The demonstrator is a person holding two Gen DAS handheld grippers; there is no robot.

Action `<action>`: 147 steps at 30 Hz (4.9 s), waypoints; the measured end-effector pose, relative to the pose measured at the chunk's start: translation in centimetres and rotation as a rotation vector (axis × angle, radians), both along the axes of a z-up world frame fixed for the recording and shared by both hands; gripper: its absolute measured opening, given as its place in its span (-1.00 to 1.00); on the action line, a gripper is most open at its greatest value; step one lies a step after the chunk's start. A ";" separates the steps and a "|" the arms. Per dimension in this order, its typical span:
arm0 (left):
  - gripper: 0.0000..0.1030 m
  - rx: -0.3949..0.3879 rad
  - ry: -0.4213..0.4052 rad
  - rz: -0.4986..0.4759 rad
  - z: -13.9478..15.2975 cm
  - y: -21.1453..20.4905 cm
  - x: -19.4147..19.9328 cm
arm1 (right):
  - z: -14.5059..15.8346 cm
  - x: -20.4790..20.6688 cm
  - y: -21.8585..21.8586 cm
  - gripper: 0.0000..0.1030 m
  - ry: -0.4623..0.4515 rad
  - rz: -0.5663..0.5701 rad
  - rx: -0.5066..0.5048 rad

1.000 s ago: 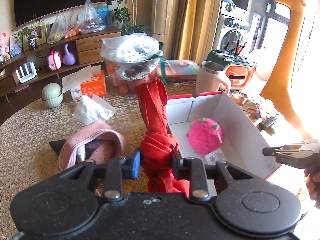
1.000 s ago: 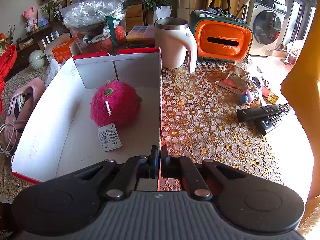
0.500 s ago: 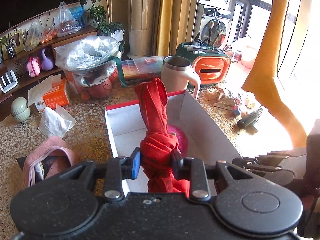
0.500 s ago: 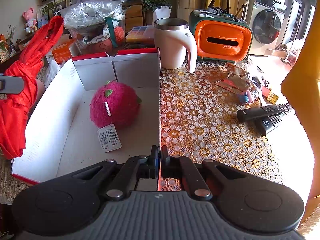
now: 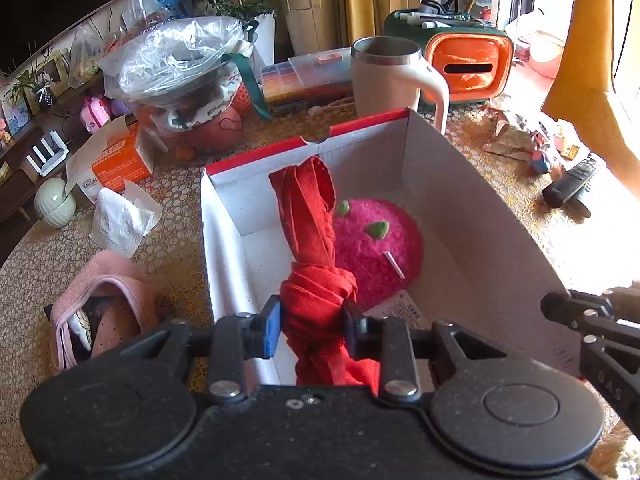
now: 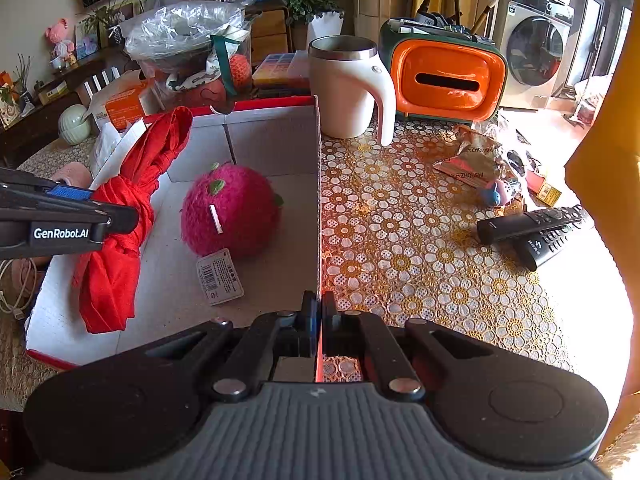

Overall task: Organize objects
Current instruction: 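Carry the red umbrella into the shoebox and release it beside the ball, then move the left gripper to the white cable and grasp it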

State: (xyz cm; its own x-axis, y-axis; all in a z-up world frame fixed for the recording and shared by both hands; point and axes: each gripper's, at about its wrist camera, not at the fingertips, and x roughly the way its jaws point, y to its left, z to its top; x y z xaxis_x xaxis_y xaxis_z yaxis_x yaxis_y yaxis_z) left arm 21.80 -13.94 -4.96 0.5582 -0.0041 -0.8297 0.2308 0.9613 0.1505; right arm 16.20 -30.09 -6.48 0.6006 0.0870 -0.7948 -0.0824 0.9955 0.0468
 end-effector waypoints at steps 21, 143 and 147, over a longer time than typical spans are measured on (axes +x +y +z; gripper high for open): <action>-0.32 0.046 0.111 -0.001 -4.4 -1.0 1.2 | 0.0 0.1 0.0 -0.97 0.000 0.002 0.001; -0.36 -0.059 0.037 0.486 -7.1 31.2 -5.0 | -0.5 0.0 0.6 -0.97 0.030 0.004 -0.046; -0.71 -0.074 0.033 0.494 -7.0 31.4 -5.1 | -0.6 0.0 0.7 -0.98 0.031 0.004 -0.048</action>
State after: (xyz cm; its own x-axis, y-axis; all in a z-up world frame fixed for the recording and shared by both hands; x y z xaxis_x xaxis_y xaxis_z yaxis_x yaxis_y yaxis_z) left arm 16.71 17.43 -11.95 0.4821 0.1945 -0.8542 -0.2512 0.9648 0.0779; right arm 16.22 -29.43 -7.05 0.5757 0.0513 -0.8161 -0.0858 0.9963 0.0020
